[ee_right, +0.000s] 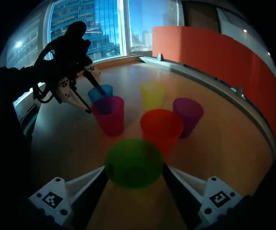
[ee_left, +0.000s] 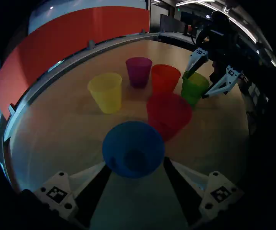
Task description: Pour water
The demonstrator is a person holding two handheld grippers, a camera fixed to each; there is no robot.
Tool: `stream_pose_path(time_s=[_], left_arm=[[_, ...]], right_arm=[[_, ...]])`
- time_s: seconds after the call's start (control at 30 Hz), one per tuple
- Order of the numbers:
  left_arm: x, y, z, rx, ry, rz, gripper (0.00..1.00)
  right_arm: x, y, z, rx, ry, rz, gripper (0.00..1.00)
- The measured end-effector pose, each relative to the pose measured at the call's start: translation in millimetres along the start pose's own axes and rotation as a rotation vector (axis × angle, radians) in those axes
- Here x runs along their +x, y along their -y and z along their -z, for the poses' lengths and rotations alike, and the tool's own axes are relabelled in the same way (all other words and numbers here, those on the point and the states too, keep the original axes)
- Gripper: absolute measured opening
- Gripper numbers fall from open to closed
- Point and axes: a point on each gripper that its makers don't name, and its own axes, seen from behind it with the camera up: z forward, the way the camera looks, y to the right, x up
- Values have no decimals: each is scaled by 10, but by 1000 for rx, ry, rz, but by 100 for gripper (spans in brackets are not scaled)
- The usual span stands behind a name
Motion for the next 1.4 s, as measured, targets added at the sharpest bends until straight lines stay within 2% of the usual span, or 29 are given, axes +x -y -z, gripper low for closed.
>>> stream_pose_path(time_s=[0.43, 0.77, 0.97, 1.17, 1.4], left_arm=[[-134, 11, 69, 19, 5, 20, 96], [-222, 27, 279, 67, -28, 54, 96], [-148, -43, 459, 102, -98, 79, 96], [-39, -82, 671, 165, -198, 108, 96], [99, -44, 960, 262, -317, 147, 96]], right_arm=[[-75, 15, 169, -32, -10, -21, 100], [-149, 0, 428, -90, -50, -60, 100], [-76, 22, 579, -126, -104, -77, 100], [97, 81, 755, -169, -204, -94, 100], [346, 113, 989, -246, -327, -102, 99]])
